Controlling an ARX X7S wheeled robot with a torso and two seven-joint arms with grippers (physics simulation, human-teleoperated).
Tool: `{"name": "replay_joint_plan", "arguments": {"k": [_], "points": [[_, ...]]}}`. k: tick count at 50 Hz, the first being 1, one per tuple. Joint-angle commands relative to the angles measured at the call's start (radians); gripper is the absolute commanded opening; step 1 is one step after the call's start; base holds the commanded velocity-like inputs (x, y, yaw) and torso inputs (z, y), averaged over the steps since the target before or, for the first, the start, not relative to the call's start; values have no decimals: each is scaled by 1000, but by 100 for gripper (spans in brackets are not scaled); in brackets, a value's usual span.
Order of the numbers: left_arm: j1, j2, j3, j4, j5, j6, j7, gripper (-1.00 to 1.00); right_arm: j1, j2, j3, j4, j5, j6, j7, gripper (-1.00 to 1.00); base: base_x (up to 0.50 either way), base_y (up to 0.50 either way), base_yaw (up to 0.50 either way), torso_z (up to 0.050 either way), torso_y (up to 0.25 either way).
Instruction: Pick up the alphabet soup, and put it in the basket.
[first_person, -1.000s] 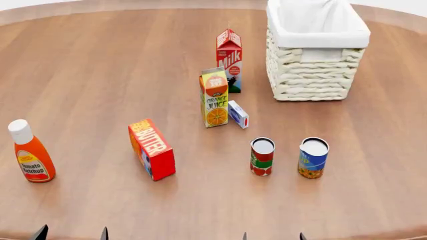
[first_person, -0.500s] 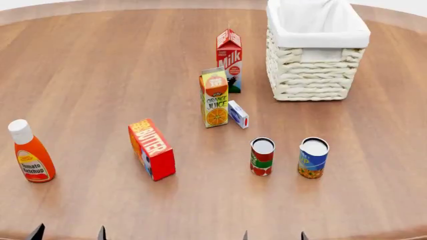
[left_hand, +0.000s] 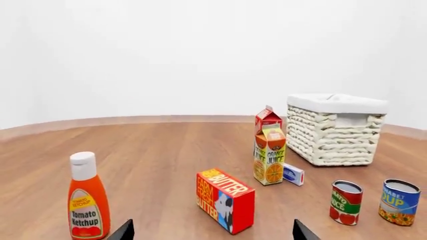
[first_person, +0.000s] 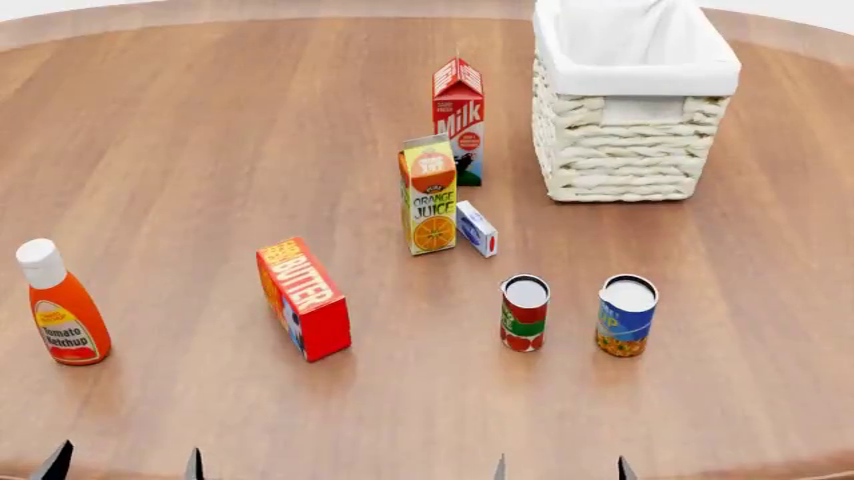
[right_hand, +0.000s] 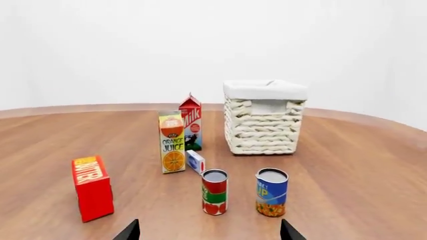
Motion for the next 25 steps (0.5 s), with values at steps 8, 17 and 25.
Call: {"name": "replay_joint_plan", "arguments": {"k": [8, 17, 25], "points": [[15, -19, 16, 26, -2, 23, -26, 100, -4, 16, -7, -16, 21, 8, 22, 100, 0, 0, 0, 0, 0], [79, -29, 8, 107, 58, 147, -74, 100, -68, 30, 6, -119, 35, -78, 33, 100, 0, 0, 0, 0, 0], [138, -33, -5, 172, 108, 250, -123, 100, -151, 43, 11, -225, -9, -179, 62, 100, 0, 0, 0, 0, 0]]}}
